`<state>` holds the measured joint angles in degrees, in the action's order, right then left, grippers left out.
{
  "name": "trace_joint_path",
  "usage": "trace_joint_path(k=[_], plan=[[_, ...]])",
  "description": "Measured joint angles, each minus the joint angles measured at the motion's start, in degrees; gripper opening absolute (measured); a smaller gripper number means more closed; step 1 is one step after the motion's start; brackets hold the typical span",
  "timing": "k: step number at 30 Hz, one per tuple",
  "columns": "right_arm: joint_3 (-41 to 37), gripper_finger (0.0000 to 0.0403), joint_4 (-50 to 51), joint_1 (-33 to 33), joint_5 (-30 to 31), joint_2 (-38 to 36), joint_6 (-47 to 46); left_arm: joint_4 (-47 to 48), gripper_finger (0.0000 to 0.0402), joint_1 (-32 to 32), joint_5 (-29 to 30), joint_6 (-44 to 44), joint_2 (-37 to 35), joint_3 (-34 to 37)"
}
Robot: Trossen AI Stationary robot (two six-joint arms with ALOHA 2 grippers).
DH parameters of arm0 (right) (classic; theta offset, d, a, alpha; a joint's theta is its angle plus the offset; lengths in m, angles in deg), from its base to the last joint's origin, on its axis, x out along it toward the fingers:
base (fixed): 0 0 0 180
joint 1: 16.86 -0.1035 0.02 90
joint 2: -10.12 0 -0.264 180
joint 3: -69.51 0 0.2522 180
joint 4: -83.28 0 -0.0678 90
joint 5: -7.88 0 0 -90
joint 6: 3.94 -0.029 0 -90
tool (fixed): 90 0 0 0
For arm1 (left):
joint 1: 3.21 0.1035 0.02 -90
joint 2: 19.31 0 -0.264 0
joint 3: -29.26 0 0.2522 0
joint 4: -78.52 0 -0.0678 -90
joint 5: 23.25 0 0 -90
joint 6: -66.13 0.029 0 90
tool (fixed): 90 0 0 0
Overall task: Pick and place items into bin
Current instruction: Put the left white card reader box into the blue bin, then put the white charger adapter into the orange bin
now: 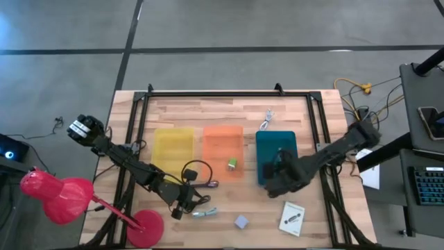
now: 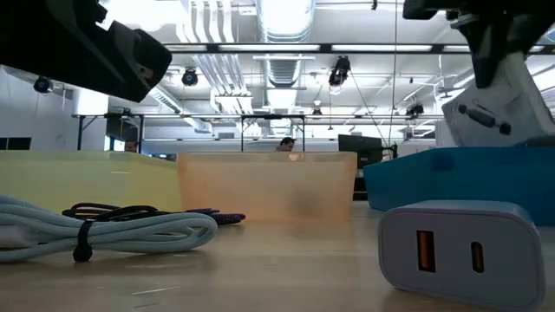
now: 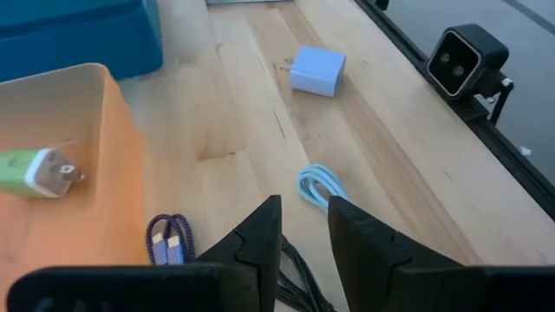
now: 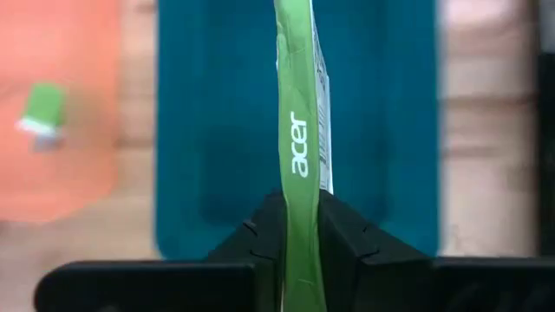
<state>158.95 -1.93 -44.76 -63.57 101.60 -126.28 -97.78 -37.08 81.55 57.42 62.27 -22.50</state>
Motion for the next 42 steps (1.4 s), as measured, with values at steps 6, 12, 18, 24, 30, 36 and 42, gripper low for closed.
trace_joint_path(k=[6,12,18,24,30,36,42], plan=[[-9.67,0.0089,-10.26,0.51,5.63,-4.86,-0.42,-0.44,0.0082,0.69,0.37,-1.75,0.0,-0.48],[-13.57,0.0163,-11.24,0.49,6.37,-7.83,-4.34,-0.02,0.0082,1.03,0.41,-4.53,0.0,-0.28],[-10.51,0.021,-8.15,-1.05,3.87,-8.81,5.28,-0.2,0.0082,1.03,0.37,-4.54,0.02,-0.75],[-2.66,0.0194,-0.81,-5.73,-9.64,-5.68,12.45,-2.48,0.0082,2.51,-7.71,-8.43,0.02,-1.85],[-0.74,0.0115,-7.63,-15.02,-28.11,-1.38,11.34,-4.92,0.0082,5.26,-11.85,-10.44,0.13,-4.93],[0.95,0.0034,-13.61,-23.98,-37.6,6.13,5.94,-4.9,0.0082,6.67,-12.01,-10.01,0.13,-6.74],[1.86,0.0009,-21.56,-26.56,-37.84,11.61,2.62,-3.81,0.0082,7.26,-17.0,-10.49,4.41,-6.94]])
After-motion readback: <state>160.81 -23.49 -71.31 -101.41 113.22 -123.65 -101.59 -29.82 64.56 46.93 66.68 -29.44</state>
